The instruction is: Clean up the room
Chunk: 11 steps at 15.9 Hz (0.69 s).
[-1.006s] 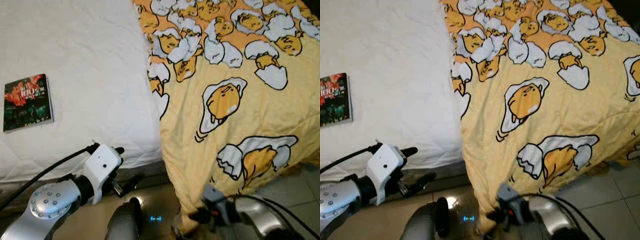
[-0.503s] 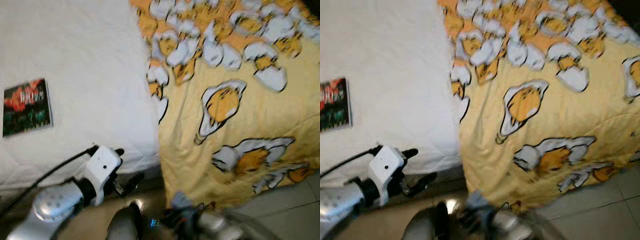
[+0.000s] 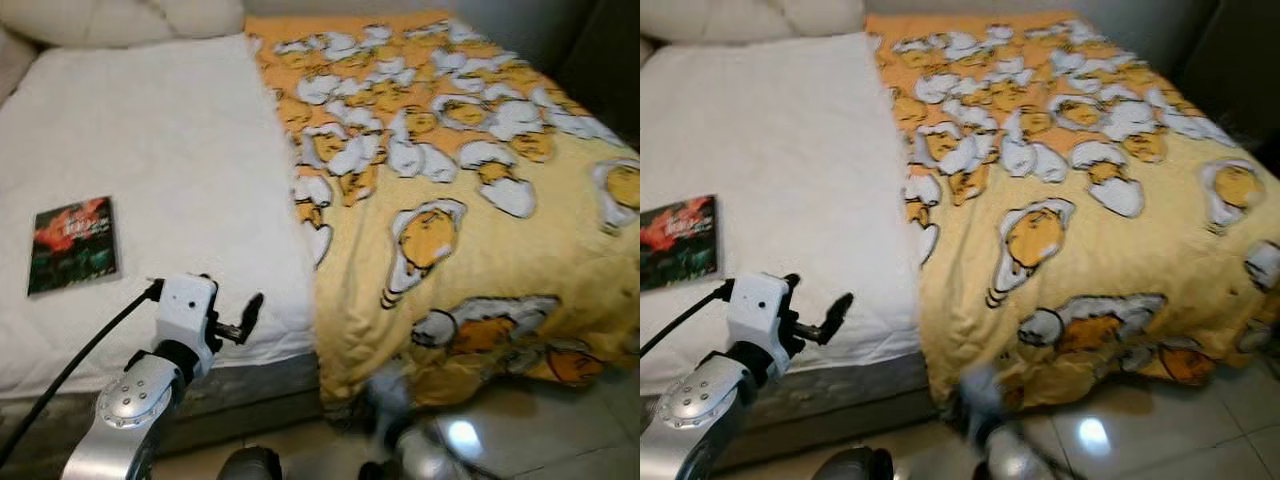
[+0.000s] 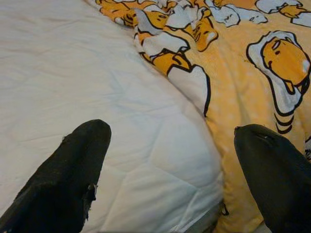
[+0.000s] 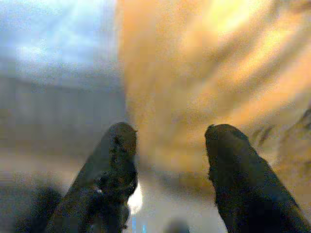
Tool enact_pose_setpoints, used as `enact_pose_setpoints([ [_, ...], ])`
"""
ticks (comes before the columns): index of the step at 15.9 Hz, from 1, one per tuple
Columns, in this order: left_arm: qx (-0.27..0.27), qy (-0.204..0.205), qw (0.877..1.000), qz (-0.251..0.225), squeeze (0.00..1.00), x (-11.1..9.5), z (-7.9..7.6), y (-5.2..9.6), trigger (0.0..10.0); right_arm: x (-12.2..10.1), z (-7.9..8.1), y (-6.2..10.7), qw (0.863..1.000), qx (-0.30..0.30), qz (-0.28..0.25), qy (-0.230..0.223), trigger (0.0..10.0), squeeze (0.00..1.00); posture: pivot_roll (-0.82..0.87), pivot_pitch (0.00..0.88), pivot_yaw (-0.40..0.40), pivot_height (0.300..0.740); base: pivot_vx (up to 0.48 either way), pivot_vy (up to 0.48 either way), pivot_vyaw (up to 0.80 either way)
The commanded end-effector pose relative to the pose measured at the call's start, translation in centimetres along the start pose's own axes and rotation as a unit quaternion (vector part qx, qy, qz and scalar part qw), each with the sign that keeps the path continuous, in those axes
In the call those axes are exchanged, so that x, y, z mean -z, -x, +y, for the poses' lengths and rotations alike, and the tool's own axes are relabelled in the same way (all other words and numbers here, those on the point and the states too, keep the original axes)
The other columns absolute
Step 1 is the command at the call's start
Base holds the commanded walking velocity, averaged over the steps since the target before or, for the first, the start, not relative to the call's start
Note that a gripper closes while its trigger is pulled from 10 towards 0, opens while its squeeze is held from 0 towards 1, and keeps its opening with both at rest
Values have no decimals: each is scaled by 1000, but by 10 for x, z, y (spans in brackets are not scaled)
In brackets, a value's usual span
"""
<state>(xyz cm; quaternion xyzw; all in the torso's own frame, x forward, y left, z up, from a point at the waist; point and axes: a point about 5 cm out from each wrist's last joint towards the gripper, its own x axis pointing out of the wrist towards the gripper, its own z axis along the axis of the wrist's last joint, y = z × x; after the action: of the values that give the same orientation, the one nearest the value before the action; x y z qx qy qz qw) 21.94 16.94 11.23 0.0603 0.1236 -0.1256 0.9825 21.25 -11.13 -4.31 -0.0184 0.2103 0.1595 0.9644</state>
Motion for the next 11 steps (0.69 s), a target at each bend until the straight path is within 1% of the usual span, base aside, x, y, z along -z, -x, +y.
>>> enact_pose_setpoints([
  [1,-16,-9,1000,-5,0,-1,3,-1,10000,-38,-81,13,993,84,-86,-1,10000,1000,27,0,17,740,0,0,0],
  [2,-18,-11,1000,-4,0,0,3,-2,10000,-48,-99,19,990,96,-101,-3,10000,1000,27,0,17,740,0,0,0],
  [3,-22,-17,1000,-3,0,0,3,-5,10000,-61,-106,18,988,109,-111,4,10000,1000,25,0,19,740,0,0,0],
  [4,-28,-26,999,-2,0,1,3,-8,10000,-65,-101,12,987,117,-106,13,10000,820,27,0,17,740,0,0,0],
  [5,-28,-26,999,-3,0,1,3,-9,10000,-67,-99,10,987,119,-106,12,10000,0,26,0,17,740,0,0,0],
  [7,-38,-26,999,-9,0,-1,5,-10,10000,-82,-87,9,986,116,-115,7,10000,0,29,0,9,740,0,0,0],
  [8,-40,-24,999,-11,0,-1,5,-10,10000,-83,-86,9,986,117,-117,10,10000,0,29,0,8,740,0,0,0],
  [10,-53,-16,998,-16,0,-2,5,-12,10000,-89,-77,10,986,114,-122,3,10000,0,25,0,-1,740,0,0,0],
  [11,-55,-15,998,-17,0,-2,5,-13,10000,-91,-75,10,985,114,-126,10,10000,0,25,0,-3,740,0,-240,0],
])
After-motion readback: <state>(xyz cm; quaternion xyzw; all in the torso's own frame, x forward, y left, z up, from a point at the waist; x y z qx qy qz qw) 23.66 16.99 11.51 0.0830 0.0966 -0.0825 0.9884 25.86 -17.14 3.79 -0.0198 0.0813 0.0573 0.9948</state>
